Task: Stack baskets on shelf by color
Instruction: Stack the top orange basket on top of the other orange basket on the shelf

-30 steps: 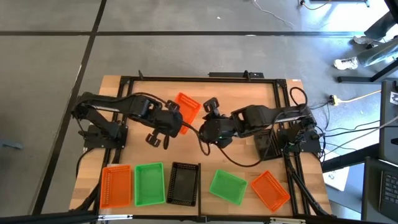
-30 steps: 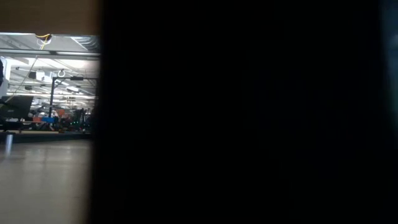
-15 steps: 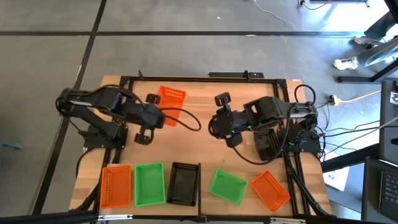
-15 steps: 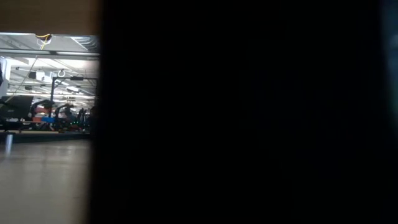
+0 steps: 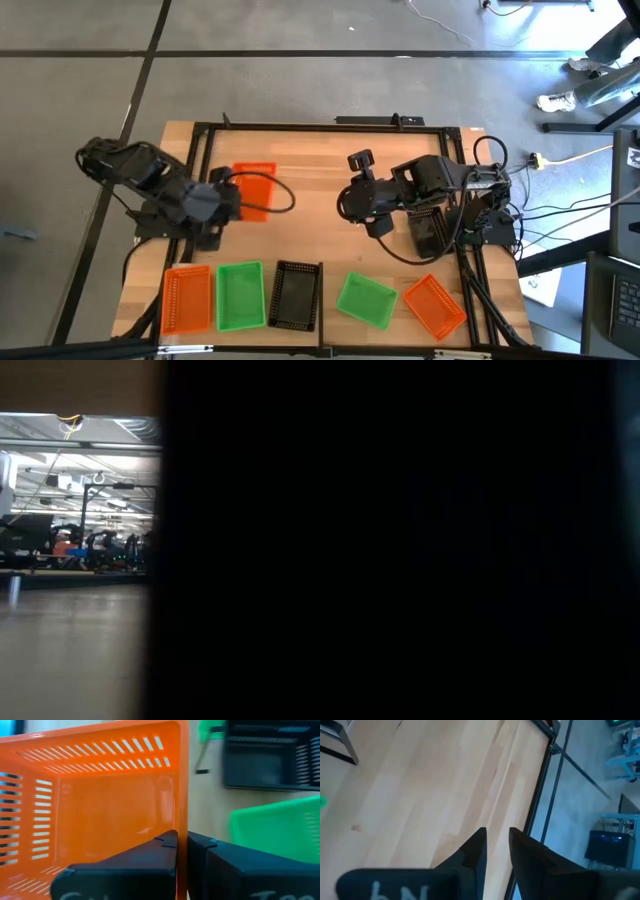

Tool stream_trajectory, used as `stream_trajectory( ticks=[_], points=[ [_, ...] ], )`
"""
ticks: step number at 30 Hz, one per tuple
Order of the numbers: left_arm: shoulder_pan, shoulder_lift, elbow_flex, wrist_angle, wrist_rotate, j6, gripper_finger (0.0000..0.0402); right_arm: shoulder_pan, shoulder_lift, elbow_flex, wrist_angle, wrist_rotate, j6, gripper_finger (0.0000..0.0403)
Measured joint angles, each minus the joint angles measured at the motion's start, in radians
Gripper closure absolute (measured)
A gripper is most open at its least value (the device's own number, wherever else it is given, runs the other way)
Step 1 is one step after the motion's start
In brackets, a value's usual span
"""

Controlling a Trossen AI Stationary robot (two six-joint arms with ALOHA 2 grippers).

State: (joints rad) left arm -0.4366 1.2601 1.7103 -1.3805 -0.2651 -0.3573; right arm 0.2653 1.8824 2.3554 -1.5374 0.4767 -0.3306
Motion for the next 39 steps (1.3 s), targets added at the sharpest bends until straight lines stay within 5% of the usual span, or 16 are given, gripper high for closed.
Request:
stream_trajectory(
  ticks=[15, 39],
  points=[
    [-0.379, -0.019, 0.0, 0.028, 0.004, -0.555, 0.0401, 0.0, 0.001, 0.0, -0.008, 0.0, 0.028, 0.0318],
    [-0.709, -0.019, 0.0, 0.102, 0.055, -1.077, 0.0401, -0.002, 0.001, -0.001, 0.069, 0.001, 0.066, 0.0318]
  ],
)
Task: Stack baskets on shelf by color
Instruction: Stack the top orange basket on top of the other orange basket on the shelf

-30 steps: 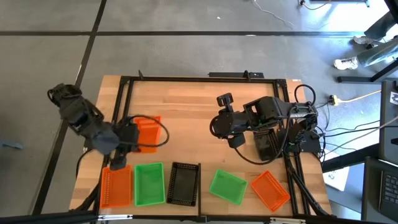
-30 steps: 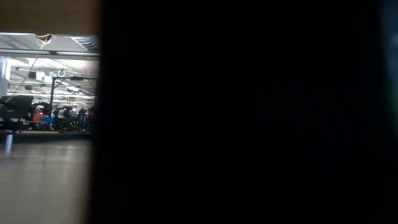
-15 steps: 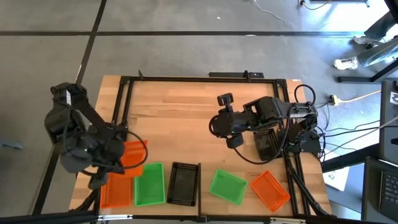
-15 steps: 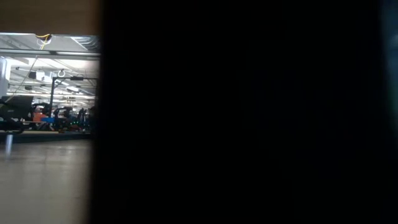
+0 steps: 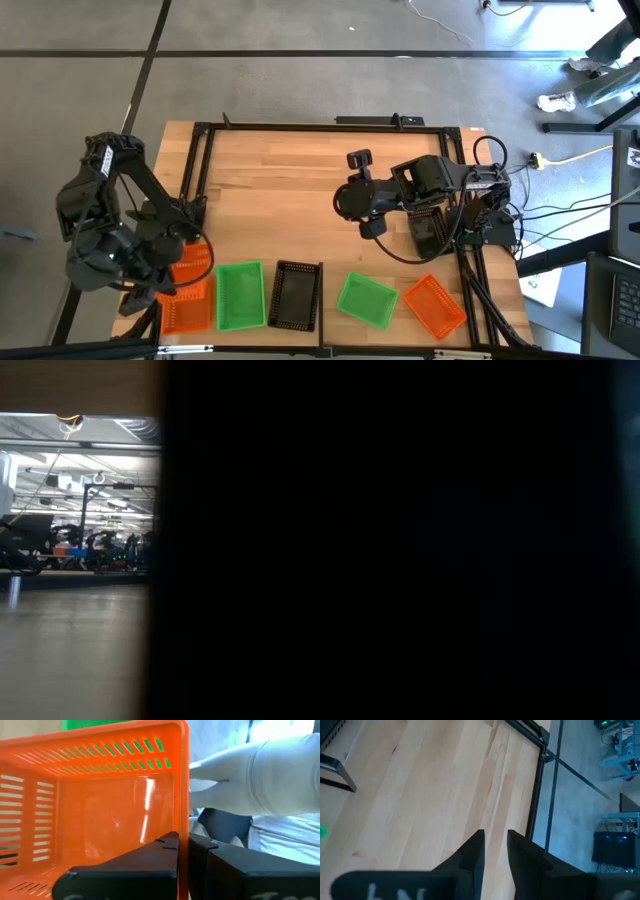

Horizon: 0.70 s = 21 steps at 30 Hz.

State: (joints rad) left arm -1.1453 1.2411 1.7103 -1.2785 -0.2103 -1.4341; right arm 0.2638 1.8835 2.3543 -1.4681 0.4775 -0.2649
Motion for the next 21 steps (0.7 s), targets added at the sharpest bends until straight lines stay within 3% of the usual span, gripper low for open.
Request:
stream_trajectory(
  ticks=[8, 21],
  points=[
    [-0.047, 0.0, 0.0, 0.023, 0.004, -0.076, 0.0401, -0.015, 0.0, 0.0, 0.033, 0.0, 0.002, 0.0318],
    [-0.049, 0.027, 0.001, 0.023, -0.024, -0.025, 0.0401, -0.046, 0.0, 0.0, 0.036, 0.0, 0.002, 0.0318]
  ],
)
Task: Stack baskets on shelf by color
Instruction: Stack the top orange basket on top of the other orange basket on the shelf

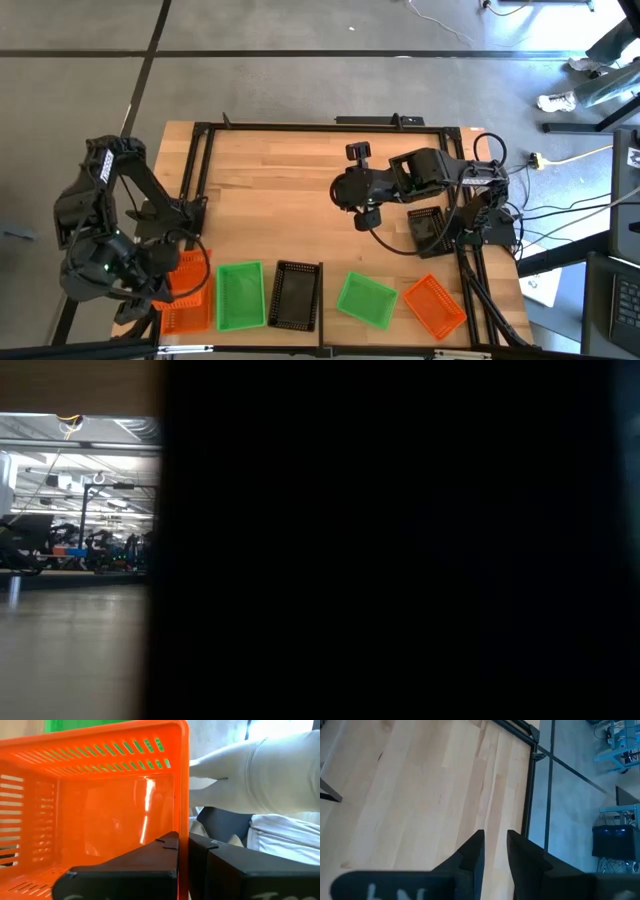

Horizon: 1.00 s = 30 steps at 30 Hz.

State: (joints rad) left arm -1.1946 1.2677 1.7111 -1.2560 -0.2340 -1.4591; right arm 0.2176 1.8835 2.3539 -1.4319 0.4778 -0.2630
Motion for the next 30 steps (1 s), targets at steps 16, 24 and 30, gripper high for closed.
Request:
stream_trajectory(
  ticks=[16, 24, 30],
  points=[
    [0.0, 0.041, 0.0, 0.0, 0.023, 0.003, 0.0401, 0.0, 0.0, 0.0, 0.0, 0.0, -0.004, 0.0318],
    [0.0, 0.041, 0.0, 0.0, 0.016, 0.002, 0.0401, 0.0, 0.0, 0.0, -0.001, 0.0, -0.004, 0.0318],
    [0.0, 0.048, 0.0, -0.002, 0.018, -0.005, 0.0401, 0.0, 0.0, 0.0, -0.001, 0.0, -0.003, 0.0318]
  ],
)
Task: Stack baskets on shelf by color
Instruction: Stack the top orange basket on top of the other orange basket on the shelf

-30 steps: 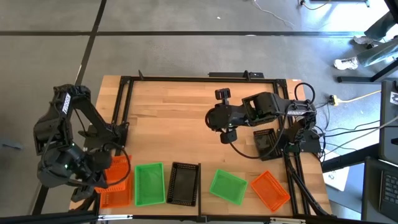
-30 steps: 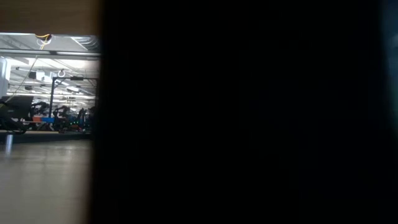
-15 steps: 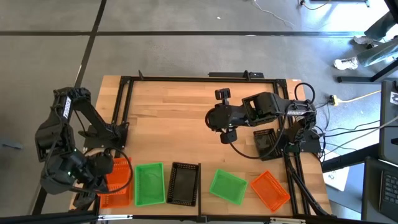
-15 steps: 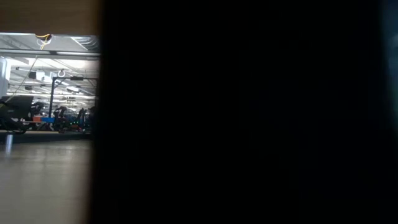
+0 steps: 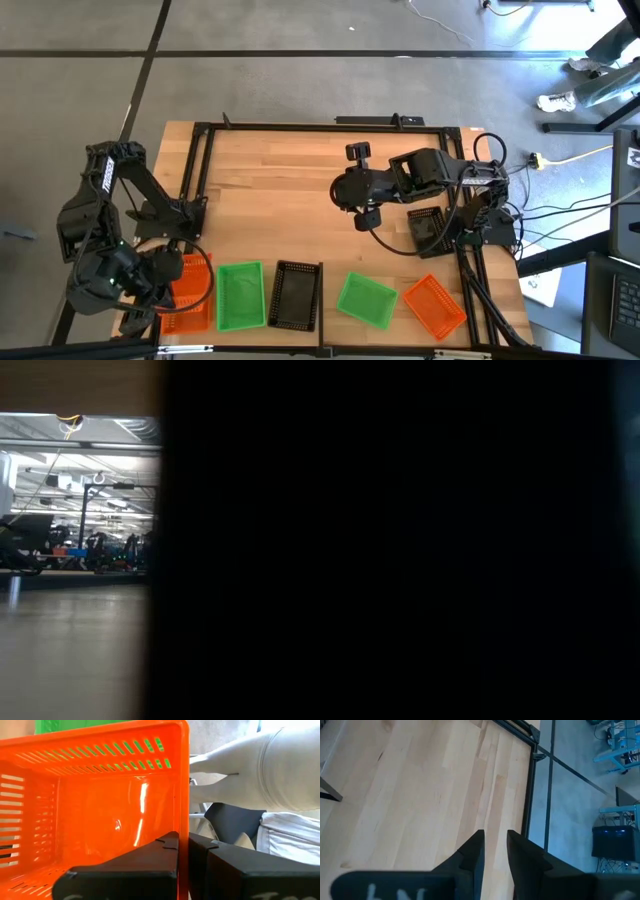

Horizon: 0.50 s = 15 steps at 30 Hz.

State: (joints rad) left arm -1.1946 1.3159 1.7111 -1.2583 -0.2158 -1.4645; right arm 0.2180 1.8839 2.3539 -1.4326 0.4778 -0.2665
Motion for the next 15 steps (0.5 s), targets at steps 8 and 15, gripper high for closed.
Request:
stream_trajectory(
  ticks=[8, 15],
  points=[
    [0.0, 0.004, 0.0, -0.012, 0.023, -0.003, 0.0401, 0.0, 0.0, 0.0, 0.0, 0.0, 0.0, 0.0318],
    [0.0, 0.006, 0.0, -0.039, 0.118, -0.026, 0.0401, 0.0, 0.0, 0.0, 0.019, 0.0, 0.0, 0.0318]
  ],
)
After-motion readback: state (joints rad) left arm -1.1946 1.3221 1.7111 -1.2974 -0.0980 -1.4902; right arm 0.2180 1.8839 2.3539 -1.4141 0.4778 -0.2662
